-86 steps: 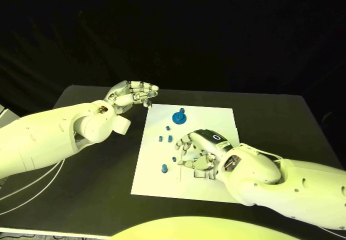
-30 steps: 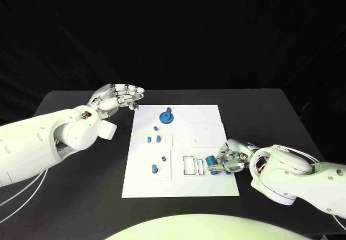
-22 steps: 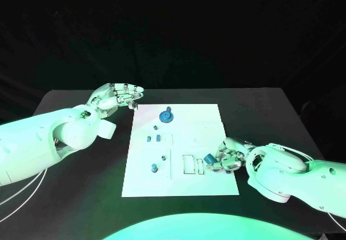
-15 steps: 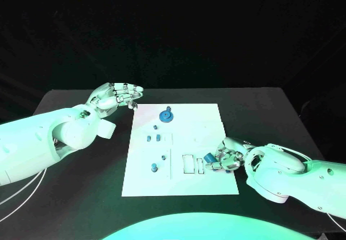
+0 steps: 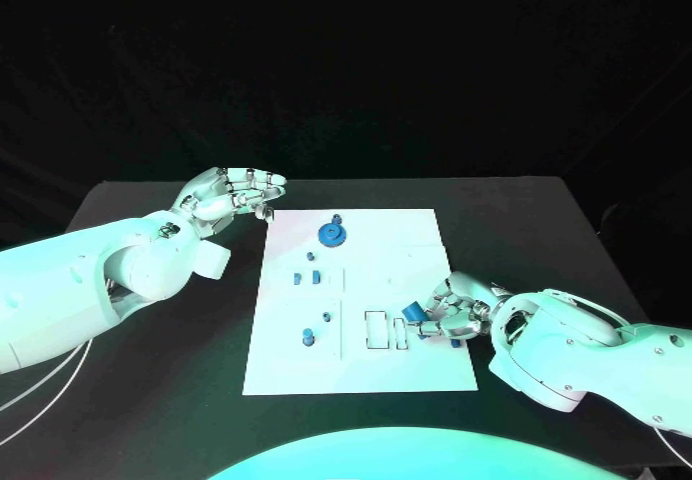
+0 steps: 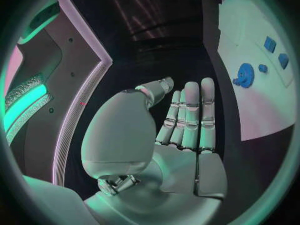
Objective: Assemble the parts on the task board
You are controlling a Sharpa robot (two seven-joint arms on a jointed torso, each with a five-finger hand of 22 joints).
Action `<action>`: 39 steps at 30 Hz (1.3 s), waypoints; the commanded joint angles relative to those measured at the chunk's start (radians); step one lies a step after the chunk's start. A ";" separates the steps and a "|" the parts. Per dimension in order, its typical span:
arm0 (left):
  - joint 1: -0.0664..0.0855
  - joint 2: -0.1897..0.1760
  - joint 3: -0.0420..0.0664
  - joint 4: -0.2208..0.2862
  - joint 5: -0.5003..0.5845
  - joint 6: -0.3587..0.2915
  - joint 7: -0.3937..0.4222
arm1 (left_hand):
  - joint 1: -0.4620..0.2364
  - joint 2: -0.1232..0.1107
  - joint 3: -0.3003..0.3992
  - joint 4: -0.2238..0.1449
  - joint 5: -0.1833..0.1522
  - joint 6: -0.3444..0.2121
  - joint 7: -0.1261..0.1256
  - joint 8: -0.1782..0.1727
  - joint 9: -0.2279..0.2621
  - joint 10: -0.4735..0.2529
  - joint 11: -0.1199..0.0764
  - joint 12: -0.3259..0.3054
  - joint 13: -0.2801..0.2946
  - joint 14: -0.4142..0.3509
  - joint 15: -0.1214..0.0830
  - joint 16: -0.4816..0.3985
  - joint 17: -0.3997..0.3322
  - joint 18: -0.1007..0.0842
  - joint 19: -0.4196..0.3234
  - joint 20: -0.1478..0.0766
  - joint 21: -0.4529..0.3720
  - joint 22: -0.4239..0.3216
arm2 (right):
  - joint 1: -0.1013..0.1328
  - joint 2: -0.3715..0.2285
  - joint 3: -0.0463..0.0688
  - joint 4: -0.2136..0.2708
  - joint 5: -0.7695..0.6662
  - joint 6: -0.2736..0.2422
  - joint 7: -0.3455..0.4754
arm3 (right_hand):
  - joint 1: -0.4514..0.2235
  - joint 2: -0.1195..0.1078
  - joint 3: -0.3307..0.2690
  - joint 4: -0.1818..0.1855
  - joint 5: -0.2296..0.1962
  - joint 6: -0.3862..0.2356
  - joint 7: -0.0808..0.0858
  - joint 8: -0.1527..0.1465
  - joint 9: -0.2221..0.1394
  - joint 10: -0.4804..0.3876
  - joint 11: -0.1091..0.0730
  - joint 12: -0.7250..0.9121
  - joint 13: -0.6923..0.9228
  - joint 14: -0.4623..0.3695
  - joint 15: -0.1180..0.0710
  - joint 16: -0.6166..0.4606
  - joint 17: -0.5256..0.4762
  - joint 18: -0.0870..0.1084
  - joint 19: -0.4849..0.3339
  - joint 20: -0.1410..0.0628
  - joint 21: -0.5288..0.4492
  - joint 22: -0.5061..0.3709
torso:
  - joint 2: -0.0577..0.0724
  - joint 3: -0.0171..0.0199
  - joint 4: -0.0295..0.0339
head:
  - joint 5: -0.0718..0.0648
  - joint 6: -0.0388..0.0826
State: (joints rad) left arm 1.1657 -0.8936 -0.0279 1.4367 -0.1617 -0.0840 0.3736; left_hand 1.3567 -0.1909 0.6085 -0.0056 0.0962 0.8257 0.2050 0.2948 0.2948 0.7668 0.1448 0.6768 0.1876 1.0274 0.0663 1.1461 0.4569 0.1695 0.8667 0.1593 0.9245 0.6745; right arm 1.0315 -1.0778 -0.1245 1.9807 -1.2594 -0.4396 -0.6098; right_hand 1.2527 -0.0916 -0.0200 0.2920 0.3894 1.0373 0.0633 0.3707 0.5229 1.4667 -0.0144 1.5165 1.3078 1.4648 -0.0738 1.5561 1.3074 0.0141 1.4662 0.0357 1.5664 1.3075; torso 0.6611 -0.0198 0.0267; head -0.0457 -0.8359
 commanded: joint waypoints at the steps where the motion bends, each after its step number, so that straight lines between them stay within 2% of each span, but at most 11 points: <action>1: -0.001 0.004 0.000 0.001 0.005 0.016 0.004 | -0.002 0.006 -0.003 0.000 0.003 -0.004 0.000 0.005 -0.001 -0.009 0.000 -0.002 -0.001 -0.004 0.001 -0.004 -0.001 0.015 -0.002 0.002 0.003 0.001 | 0.012 0.011 0.000 0.018 0.097 -0.023 0.032 | 0.030 0.049 0.003 0.002 0.003 0.017 -0.010 0.011 0.013 0.079 -0.005 0.005 0.229 0.102 -0.007 0.007 0.241 -0.014 0.105 -0.009 0.004 0.263 | 0.000 -0.0011 0.0002 | -0.003 0.001; 10: -0.001 0.006 0.000 0.001 0.005 0.016 0.004 | -0.002 0.006 -0.003 0.000 0.003 -0.004 0.000 0.005 -0.001 -0.009 0.000 -0.002 -0.001 -0.004 0.001 -0.004 -0.001 0.015 -0.002 0.002 0.003 0.001 | 0.021 0.078 -0.001 0.001 0.136 0.018 0.024 | 0.011 0.050 0.002 0.002 -0.006 0.020 -0.010 0.010 0.011 0.079 -0.006 0.003 0.228 0.102 -0.008 0.007 0.241 -0.014 0.105 -0.010 0.004 0.263 | 0.002 -0.0011 0.0012 | 0.000 0.000; 15: -0.001 0.006 0.000 0.002 0.005 0.017 0.004 | -0.002 0.006 -0.003 0.000 0.003 -0.004 0.000 0.005 -0.001 -0.009 0.000 -0.002 -0.001 -0.004 0.001 -0.004 -0.001 0.015 -0.002 0.002 0.003 0.001 | 0.019 0.110 -0.003 -0.026 0.131 0.046 0.011 | -0.009 0.048 -0.003 0.002 -0.023 0.021 -0.010 0.009 0.009 0.078 -0.006 0.002 0.228 0.102 -0.008 0.007 0.241 -0.014 0.105 -0.011 0.004 0.263 | 0.001 -0.0014 0.0019 | 0.001 -0.003; 20: -0.001 0.006 -0.001 0.001 0.006 0.017 0.004 | -0.004 0.007 -0.003 0.002 0.003 -0.005 -0.001 0.007 -0.001 -0.011 0.000 -0.001 -0.003 -0.004 0.001 -0.003 -0.002 0.015 -0.002 0.003 0.002 0.000 | 0.013 0.136 -0.005 -0.053 0.097 0.058 0.004 | -0.041 0.042 -0.016 0.001 -0.060 0.024 -0.009 0.010 0.008 0.078 -0.005 -0.001 0.227 0.102 -0.008 0.008 0.242 -0.014 0.105 -0.010 0.004 0.263 | 0.002 -0.0006 0.0000 | 0.003 -0.004; 31: -0.001 0.005 -0.001 0.002 0.006 0.019 0.001 | -0.004 0.007 -0.003 0.002 0.003 -0.005 -0.001 0.007 -0.001 -0.011 0.000 -0.001 -0.003 -0.004 0.001 -0.003 -0.002 0.015 -0.002 0.003 0.002 0.000 | 0.010 0.155 -0.006 -0.075 0.064 0.079 0.000 | -0.080 0.029 -0.042 0.002 -0.106 0.027 -0.010 0.015 0.010 0.078 -0.005 -0.003 0.227 0.102 -0.008 0.007 0.242 -0.014 0.105 -0.010 0.004 0.263 | 0.002 -0.0001 0.0001 | 0.002 -0.008; 39: -0.001 0.004 -0.001 0.003 0.006 0.020 0.000 | -0.005 0.007 -0.003 0.003 0.003 -0.005 0.000 0.008 -0.001 -0.011 0.000 -0.001 -0.003 -0.004 0.002 -0.003 -0.002 0.015 -0.003 0.003 0.002 0.000 | 0.010 0.158 -0.006 -0.079 0.047 0.085 -0.011 | -0.090 0.028 -0.048 0.002 -0.119 0.027 -0.010 0.016 0.011 0.077 -0.005 -0.004 0.226 0.102 -0.007 0.007 0.243 -0.014 0.105 -0.010 0.004 0.263 | 0.001 0.0003 0.0000 | 0.004 -0.009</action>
State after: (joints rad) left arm 1.1655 -0.8906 -0.0298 1.4368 -0.1612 -0.0814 0.3699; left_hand 1.3567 -0.1909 0.6085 -0.0056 0.0962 0.8257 0.2050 0.2997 0.2948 0.7594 0.1449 0.6768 0.1860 1.0274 0.0663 1.1461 0.4570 0.1694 0.8667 0.1592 0.9245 0.6745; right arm 1.0432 -0.9202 -0.1296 1.9030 -1.1838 -0.3805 -0.6114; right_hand 1.1747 -0.0647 -0.0610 0.2937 0.2763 1.0574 0.0503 0.3877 0.5346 1.4670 -0.0140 1.5164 1.3075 1.4648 -0.0736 1.5598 1.3079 0.0142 1.4662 0.0287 1.5663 1.3080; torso 0.6626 -0.0198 0.0267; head -0.0420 -0.8447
